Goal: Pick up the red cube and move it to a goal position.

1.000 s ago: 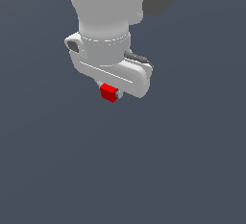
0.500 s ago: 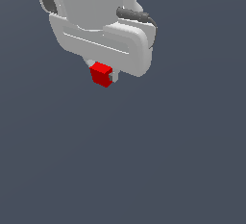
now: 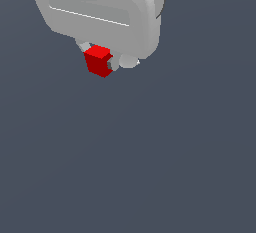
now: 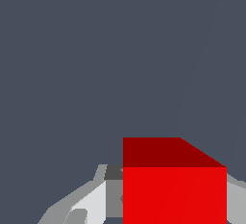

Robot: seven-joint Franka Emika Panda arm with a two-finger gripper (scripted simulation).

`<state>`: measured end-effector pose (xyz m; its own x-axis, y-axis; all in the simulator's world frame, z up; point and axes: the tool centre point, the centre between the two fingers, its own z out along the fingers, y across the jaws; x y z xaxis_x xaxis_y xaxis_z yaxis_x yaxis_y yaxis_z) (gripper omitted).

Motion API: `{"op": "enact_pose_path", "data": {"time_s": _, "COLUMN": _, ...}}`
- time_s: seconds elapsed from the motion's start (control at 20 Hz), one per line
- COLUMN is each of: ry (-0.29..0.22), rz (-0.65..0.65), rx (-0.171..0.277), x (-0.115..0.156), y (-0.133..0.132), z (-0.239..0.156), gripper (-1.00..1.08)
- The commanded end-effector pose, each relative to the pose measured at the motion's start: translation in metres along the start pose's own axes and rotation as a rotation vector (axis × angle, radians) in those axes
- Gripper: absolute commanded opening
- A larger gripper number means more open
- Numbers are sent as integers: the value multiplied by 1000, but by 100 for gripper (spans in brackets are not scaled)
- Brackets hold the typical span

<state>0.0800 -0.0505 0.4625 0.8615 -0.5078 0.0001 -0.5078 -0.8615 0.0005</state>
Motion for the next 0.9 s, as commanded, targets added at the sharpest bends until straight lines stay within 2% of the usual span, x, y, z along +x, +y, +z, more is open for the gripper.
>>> {"op": "enact_pose_path", "data": {"time_s": 0.0, "ry": 0, "rz": 0, "rx": 0, "x": 2, "y": 0, "z": -8, "gripper": -100}}
{"op": "enact_pose_path", "data": {"time_s": 0.85, "ry": 0, "rz": 0, "rx": 0, "x": 6, "y": 0, "z": -24, "gripper": -100}}
